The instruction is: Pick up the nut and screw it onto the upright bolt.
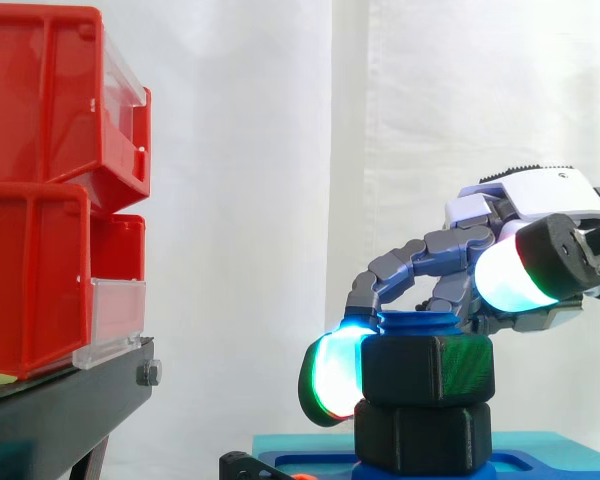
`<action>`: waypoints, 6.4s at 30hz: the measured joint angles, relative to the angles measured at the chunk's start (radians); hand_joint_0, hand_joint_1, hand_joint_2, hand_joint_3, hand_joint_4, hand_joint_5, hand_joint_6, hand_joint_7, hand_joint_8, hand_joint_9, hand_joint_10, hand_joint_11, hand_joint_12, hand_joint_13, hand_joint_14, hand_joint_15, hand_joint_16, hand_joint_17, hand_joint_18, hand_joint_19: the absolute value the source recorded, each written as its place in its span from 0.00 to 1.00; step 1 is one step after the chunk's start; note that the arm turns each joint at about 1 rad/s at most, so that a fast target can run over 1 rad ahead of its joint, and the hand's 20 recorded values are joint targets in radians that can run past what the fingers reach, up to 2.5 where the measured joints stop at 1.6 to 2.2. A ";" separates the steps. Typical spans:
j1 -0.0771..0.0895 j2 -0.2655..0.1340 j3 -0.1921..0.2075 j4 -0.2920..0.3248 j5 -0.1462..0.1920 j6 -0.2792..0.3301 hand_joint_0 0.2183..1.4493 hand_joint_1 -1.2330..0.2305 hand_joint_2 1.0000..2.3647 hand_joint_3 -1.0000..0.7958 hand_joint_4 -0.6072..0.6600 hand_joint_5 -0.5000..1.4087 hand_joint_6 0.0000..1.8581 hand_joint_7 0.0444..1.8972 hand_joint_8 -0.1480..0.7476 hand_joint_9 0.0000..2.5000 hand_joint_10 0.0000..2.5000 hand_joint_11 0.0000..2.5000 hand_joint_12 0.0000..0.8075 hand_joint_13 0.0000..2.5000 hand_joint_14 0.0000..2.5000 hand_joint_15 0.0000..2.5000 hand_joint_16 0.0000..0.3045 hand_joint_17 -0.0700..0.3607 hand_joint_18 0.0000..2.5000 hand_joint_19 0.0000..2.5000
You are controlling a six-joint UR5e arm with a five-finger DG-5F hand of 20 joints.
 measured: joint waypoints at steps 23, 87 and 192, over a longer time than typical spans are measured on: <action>0.010 0.000 -0.001 -0.005 0.013 -0.001 0.11 0.32 0.00 0.28 0.62 0.13 0.27 0.36 0.47 0.10 0.00 0.00 0.52 0.02 0.00 0.00 0.22 0.51 0.00 0.00; 0.006 0.000 -0.002 -0.010 0.012 -0.001 0.17 0.37 0.00 0.28 0.67 0.20 0.27 0.47 0.49 0.43 0.00 0.05 0.46 0.28 0.00 0.02 0.17 0.43 0.16 0.04; 0.016 0.436 -0.303 -0.220 0.297 0.582 0.21 0.51 0.00 0.28 0.58 0.13 0.27 0.33 0.39 0.00 0.00 0.00 0.43 0.00 0.00 0.00 0.16 0.41 0.00 0.02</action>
